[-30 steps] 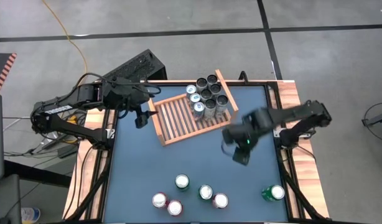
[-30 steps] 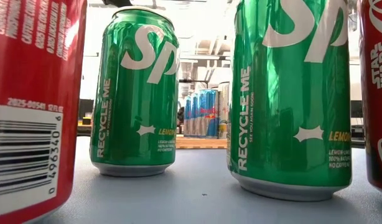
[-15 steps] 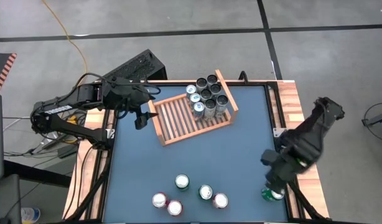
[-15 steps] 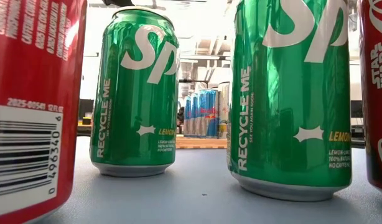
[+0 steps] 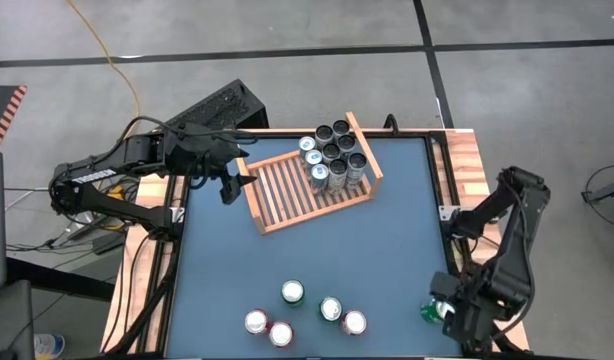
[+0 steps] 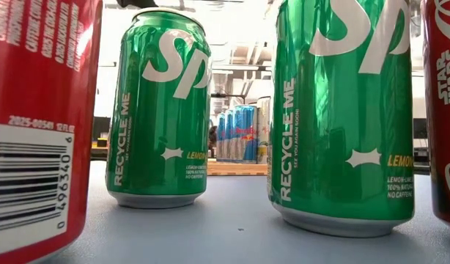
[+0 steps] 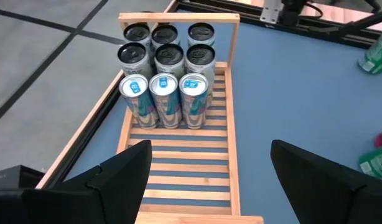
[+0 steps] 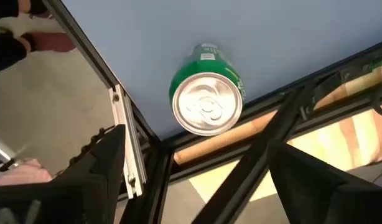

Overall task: Place canned beverage on shelf
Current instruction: Put the green soda can on the shelf

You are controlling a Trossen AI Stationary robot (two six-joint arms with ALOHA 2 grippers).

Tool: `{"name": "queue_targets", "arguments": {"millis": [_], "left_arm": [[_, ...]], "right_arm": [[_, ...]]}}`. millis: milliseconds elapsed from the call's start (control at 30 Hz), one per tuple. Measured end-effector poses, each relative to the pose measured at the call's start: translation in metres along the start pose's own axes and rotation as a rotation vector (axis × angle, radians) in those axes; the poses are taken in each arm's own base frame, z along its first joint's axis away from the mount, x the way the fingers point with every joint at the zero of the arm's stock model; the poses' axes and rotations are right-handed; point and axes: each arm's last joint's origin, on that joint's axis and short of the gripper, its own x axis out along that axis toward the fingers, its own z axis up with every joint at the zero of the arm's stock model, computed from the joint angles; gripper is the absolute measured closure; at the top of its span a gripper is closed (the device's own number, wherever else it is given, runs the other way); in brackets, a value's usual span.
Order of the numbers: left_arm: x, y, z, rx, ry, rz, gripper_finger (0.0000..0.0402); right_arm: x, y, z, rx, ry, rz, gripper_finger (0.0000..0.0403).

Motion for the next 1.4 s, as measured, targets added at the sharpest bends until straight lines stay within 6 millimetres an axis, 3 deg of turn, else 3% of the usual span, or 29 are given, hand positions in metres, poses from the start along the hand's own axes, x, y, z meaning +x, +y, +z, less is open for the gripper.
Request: {"name": "queue_targets", "arguments": {"millis": [400,1033,1200,1400], "left_arm": [[0.000,0.000,0.000,-0.008,-0.002,0.013,0.0085],[0.000,0.001,0.000,-0.016,-0.005,0.035,0.0085],[0.000,0.001,0.000,-0.017,-0.007,0.052,0.0085],[0.000,0.002,0.000,-0.010,-0.007,0.054,0.0085]], "right_arm": [[0.020,0.001,0.000,-0.032,-0.056,-0.135,0.0052],[0.076,-0.005,-0.004,-0.052,-0.057,-0.105,0.0054],[0.086,-0.004,-0.002,-0.057,-0.062,-0.080,0.0075],[0.086,-0.004,0.000,-0.054,-0.061,-0.077,0.0141]]}}
